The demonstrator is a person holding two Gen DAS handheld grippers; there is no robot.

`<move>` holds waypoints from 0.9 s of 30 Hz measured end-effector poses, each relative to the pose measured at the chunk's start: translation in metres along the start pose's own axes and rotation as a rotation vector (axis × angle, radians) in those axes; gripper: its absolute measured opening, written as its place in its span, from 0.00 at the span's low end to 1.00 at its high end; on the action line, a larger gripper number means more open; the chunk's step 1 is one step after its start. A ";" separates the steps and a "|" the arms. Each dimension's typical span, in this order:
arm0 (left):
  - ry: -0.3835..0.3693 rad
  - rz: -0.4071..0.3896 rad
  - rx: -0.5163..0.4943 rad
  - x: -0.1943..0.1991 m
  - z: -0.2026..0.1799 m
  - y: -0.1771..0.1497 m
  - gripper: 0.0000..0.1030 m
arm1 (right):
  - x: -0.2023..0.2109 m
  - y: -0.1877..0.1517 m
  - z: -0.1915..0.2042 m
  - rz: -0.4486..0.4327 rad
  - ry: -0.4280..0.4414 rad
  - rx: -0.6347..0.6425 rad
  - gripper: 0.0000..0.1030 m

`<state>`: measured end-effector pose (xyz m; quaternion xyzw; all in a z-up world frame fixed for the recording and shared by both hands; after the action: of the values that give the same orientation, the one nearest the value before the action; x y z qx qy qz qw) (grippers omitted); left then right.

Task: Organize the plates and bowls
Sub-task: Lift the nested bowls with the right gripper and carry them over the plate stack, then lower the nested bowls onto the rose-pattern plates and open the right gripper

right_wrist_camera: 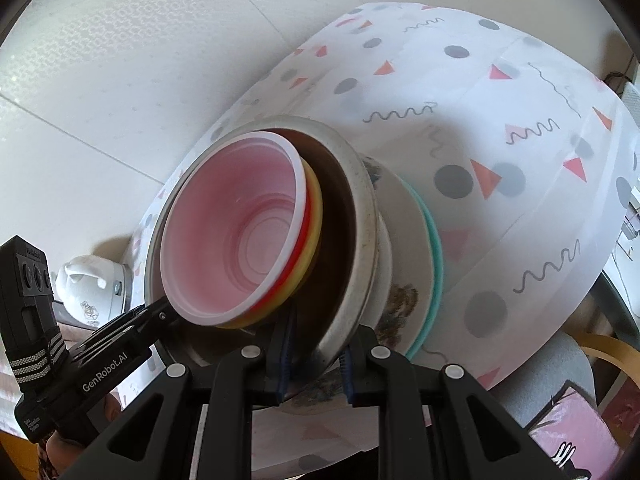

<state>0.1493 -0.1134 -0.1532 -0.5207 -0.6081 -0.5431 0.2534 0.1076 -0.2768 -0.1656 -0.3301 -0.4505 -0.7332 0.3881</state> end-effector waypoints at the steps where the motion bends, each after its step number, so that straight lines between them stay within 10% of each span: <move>1: -0.001 0.004 0.002 -0.002 -0.001 0.000 0.20 | 0.000 -0.001 -0.001 0.002 -0.004 -0.002 0.19; 27: 0.025 0.007 0.027 -0.011 0.003 -0.006 0.22 | -0.003 -0.002 -0.004 0.016 -0.045 -0.006 0.19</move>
<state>0.1483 -0.1139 -0.1665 -0.5126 -0.6102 -0.5405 0.2697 0.1069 -0.2790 -0.1705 -0.3511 -0.4543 -0.7237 0.3829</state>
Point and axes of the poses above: each gripper's, at about its wrist camera, not at the fingertips, and x roughly against the way its jaws point, z to its left, y to its top, the point moved 8 cm from there along -x, roughly the way its jaws point, and after that the axes turned 11 degrees about x, right-handed, at the moved point
